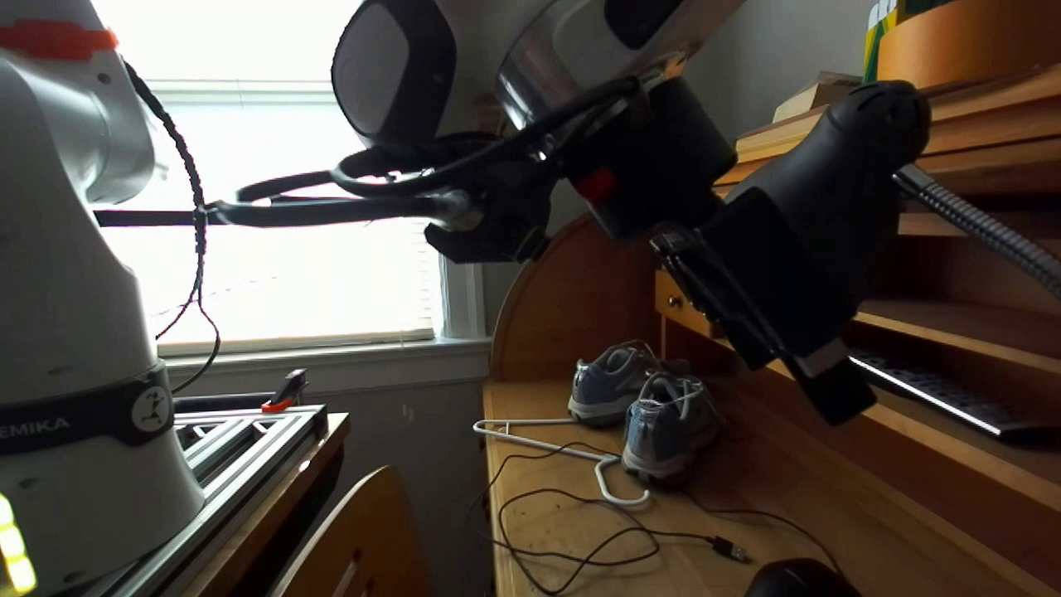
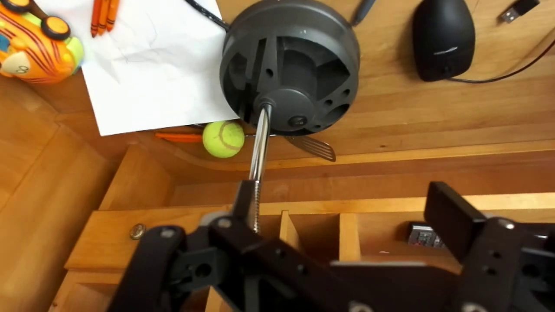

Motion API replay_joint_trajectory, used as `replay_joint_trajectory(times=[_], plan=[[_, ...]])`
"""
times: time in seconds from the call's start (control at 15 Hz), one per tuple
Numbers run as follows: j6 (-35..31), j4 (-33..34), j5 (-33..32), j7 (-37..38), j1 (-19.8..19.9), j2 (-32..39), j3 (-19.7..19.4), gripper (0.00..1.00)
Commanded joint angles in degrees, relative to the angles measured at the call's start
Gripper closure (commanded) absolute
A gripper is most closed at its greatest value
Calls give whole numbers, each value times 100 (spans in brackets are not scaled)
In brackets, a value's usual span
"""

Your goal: Press a button on the lamp

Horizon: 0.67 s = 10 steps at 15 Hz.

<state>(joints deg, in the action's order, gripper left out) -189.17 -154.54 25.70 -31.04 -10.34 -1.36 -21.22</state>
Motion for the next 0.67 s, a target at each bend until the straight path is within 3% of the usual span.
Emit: replay_joint_trajectory(times=[0.0,0.27,0.6], plan=[[-372,99,-599,540,111,405,229,0],[-690,275,-1219,1119,484,895,498,0],[-1769,652,-2450,2100,1551,2015,1109,0]])
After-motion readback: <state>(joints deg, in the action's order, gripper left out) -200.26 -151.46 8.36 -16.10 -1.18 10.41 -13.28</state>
